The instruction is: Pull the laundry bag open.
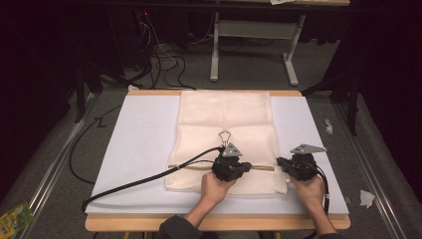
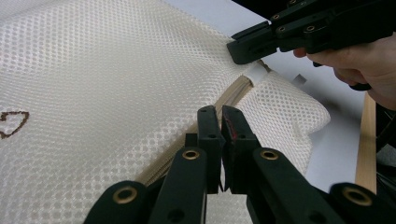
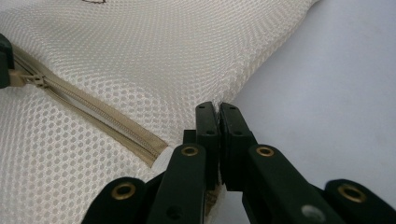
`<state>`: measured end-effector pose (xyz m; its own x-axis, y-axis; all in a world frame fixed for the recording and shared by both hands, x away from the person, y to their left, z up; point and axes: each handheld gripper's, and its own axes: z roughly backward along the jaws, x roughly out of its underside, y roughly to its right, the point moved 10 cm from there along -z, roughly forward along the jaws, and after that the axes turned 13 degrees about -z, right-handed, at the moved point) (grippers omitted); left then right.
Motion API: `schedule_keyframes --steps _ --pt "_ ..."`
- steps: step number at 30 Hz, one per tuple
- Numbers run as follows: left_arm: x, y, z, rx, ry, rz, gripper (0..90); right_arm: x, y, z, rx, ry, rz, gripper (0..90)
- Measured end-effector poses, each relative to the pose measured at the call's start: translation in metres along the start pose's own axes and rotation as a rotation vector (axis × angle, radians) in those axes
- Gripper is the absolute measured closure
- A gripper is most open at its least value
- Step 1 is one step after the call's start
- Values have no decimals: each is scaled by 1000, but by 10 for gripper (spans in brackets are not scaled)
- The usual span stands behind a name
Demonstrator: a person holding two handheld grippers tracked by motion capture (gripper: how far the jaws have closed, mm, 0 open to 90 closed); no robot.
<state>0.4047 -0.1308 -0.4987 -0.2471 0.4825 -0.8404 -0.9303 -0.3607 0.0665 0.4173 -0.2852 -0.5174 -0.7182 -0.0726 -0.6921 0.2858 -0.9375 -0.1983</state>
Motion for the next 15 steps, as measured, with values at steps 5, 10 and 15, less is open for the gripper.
schedule_keyframes --steps 5,10,15 --pt "2 -1 4 0 3 2 873 0 -1 -1 4 -1 -2 888" --pt "5 -3 9 -6 7 10 873 -1 0 -1 5 -4 -1 888" --pt "10 -7 14 -6 6 10 873 -1 0 -1 8 -13 7 888"
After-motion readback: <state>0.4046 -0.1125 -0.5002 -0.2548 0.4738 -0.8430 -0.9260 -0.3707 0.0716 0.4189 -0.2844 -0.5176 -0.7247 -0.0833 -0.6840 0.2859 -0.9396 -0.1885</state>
